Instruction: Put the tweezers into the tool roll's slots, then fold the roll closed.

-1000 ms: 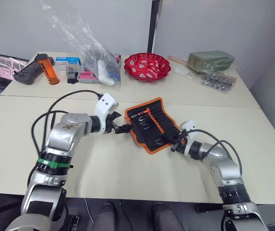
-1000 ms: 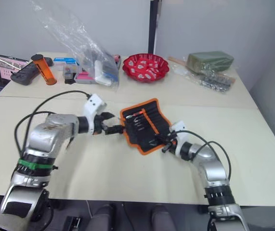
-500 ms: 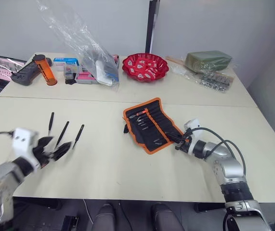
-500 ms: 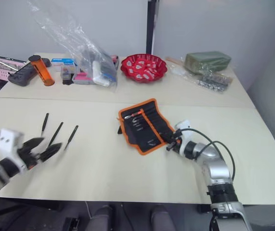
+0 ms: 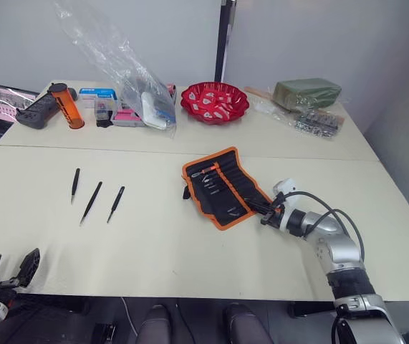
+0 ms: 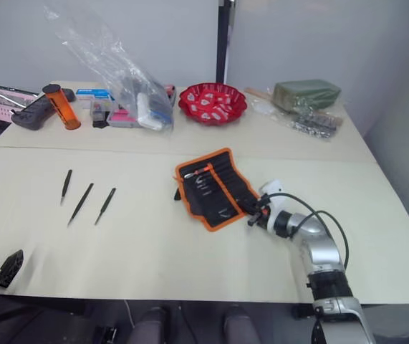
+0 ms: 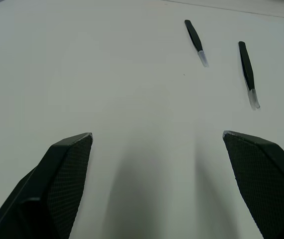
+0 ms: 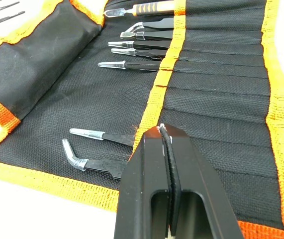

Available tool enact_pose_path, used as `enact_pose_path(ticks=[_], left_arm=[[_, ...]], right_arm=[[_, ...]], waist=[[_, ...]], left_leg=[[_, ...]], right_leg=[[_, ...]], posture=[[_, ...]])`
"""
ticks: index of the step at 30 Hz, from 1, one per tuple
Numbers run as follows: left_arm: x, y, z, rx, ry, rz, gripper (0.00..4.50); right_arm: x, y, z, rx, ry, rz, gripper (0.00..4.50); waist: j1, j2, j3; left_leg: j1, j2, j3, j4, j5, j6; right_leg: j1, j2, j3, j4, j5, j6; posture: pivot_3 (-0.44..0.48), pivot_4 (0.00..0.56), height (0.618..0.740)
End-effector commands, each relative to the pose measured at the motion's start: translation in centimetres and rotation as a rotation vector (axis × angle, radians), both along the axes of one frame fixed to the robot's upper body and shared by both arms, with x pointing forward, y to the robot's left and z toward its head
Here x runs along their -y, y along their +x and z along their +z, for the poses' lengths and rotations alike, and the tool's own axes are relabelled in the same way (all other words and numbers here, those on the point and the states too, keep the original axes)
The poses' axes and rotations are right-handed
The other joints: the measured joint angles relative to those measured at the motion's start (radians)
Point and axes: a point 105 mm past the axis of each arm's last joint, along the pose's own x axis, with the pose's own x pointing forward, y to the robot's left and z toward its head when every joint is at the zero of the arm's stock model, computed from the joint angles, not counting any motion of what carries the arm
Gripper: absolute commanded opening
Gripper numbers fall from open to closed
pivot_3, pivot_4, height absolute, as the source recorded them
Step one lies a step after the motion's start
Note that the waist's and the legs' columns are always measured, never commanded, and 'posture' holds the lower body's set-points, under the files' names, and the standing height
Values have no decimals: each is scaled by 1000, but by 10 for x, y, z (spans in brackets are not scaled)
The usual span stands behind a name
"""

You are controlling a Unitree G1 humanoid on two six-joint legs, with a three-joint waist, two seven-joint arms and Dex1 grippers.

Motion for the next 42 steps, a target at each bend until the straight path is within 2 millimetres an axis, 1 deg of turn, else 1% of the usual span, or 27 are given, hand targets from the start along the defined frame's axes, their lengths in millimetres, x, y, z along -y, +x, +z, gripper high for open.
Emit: enact_pose_path(ticks=[1,5,8,11,13,14,15,16,18,23,25,30,33,36,39,42], left_arm=[[1,1,16,64,33,16,4468],[2,17,18,56,50,47,4468],[8,33,31,118,15,43,4468],[11,61,37,77,41,76,4468],[13,85,38,34,42,98,4468],[16,98,38,9,41,86,4468],[18,106,38,-8,40,78,4468],[22,115,41,-2,38,60,4468],[26,134,44,-2,-2,40,4468],[25,163,48,-11,-58,60,4468],[27,172,45,-38,-50,48,4468],[27,191,41,-70,-47,60,4468],[29,196,39,-82,-51,63,4468],[35,195,32,-101,-71,31,3647],[37,193,23,-145,-57,15,2635],[34,192,22,-154,-51,25,1625]], right_arm=[[-5,-4,-11,-43,-22,36,0],[-5,-1,-9,-36,-30,47,0],[-6,0,-7,-32,-31,49,0],[-5,-1,-5,-28,-30,47,0],[-4,-2,-5,-28,-32,42,0],[-4,-2,-5,-29,-33,41,0],[-4,-2,-6,-29,-33,40,0],[-4,-2,-6,-29,-34,41,0],[-5,-3,-5,-28,-35,42,0],[-5,-4,-3,-27,-35,36,0],[-4,-5,-4,-29,-35,31,0],[-5,-5,-4,-31,-34,27,0],[-7,-4,-3,-26,-31,26,0],[-7,-4,-2,-23,-30,24,0],[-7,-3,-2,-21,-33,24,0],[-7,-3,-2,-19,-33,23,0]], waist=[[0,0,0],[0,0,0],[0,0,0],[0,-1,0],[2,-1,0],[1,-1,0],[1,-1,0],[0,-1,0],[-3,-1,0],[-3,-1,0],[-3,-1,0],[0,-1,0],[-1,-1,0],[-3,-1,0],[-2,-1,0],[-1,-1,0]], left_leg=[[0,0,0,0,0,0],[1,0,0,-1,0,0],[1,0,0,-1,0,0],[1,0,0,-1,0,1],[2,0,-1,0,1,1],[2,0,-1,0,1,1],[2,0,-1,0,1,1],[2,0,-1,0,1,1],[2,-1,-1,-1,0,1],[2,0,-1,-5,0,1],[2,0,-2,-5,0,1],[2,-1,-2,-5,0,1],[2,-1,-2,-5,0,1],[2,0,-2,-6,0,1],[2,-1,-2,-6,0,1],[2,-1,-2,-6,0,1]], right_leg=[[0,0,0,0,0,0],[0,0,0,0,0,-1],[1,0,0,0,0,-1],[2,0,0,1,0,0],[2,0,0,1,0,0],[3,1,-1,1,0,1],[3,1,-1,1,1,3],[4,1,0,0,3,7],[4,1,0,-1,5,9],[2,1,0,0,5,9],[2,1,0,0,5,9],[3,1,-1,-1,5,10],[3,1,-1,-1,5,10],[3,1,-1,-1,5,10],[2,1,-1,-1,5,10],[3,1,-1,-2,5,10]], posture=[[0,150,729],[0,150,729],[0,150,729],[0,150,729],[0,150,729],[0,150,729],[0,150,729],[0,150,729],[0,150,729],[0,150,729],[0,150,729],[0,150,729],[0,150,729],[0,150,729],[0,150,729],[0,150,729]])
